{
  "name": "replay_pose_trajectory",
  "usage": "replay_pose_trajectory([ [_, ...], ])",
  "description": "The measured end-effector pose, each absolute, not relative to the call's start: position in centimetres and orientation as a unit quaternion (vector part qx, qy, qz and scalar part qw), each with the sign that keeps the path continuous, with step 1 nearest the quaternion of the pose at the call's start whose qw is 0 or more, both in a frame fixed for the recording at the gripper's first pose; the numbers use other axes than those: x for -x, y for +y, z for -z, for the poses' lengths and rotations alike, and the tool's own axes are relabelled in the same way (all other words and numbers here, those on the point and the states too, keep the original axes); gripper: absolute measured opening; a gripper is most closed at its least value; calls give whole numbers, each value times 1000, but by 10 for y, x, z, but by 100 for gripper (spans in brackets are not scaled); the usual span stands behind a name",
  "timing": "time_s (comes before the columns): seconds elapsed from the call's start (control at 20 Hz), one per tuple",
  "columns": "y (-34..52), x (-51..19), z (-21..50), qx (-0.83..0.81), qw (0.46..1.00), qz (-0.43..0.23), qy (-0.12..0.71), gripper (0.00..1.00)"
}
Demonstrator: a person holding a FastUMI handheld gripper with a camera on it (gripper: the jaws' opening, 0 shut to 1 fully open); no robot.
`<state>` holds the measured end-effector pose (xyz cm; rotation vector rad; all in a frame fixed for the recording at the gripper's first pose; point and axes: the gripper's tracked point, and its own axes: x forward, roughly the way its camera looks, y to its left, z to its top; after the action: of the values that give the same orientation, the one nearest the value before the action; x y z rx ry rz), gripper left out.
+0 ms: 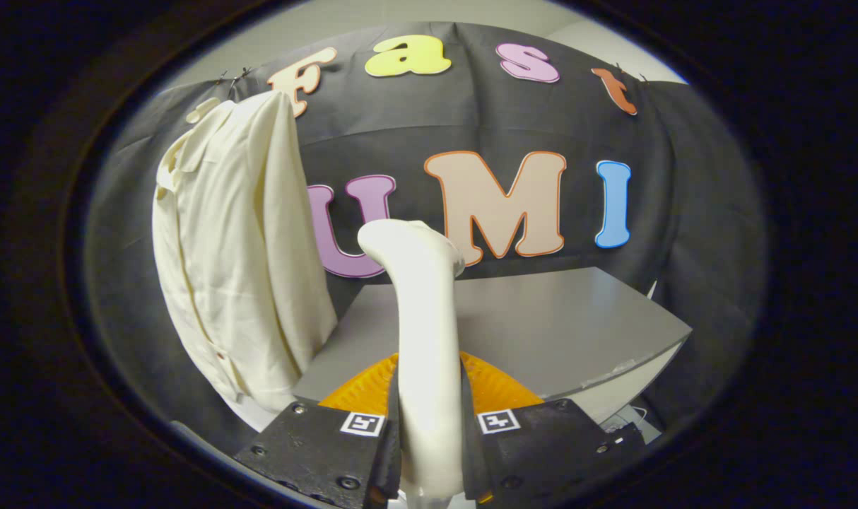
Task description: Iron the clothes twice with a garment steamer, once on the left side and once on the right side.
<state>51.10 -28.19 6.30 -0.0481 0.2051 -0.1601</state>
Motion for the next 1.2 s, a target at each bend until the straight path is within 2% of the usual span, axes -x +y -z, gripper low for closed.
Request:
replay_pose_trajectory([
  [0.2, -233, -472, -74, 27, 993, 80, 83, 34],
  [0.65, -59, -412, -79, 53, 996, 52, 40, 34],
  [0.9, 15, -404, -69, 48, 997, 42, 39, 33],
  [1.2, 84, -427, -73, 70, 997, 23, 26, 33],
])
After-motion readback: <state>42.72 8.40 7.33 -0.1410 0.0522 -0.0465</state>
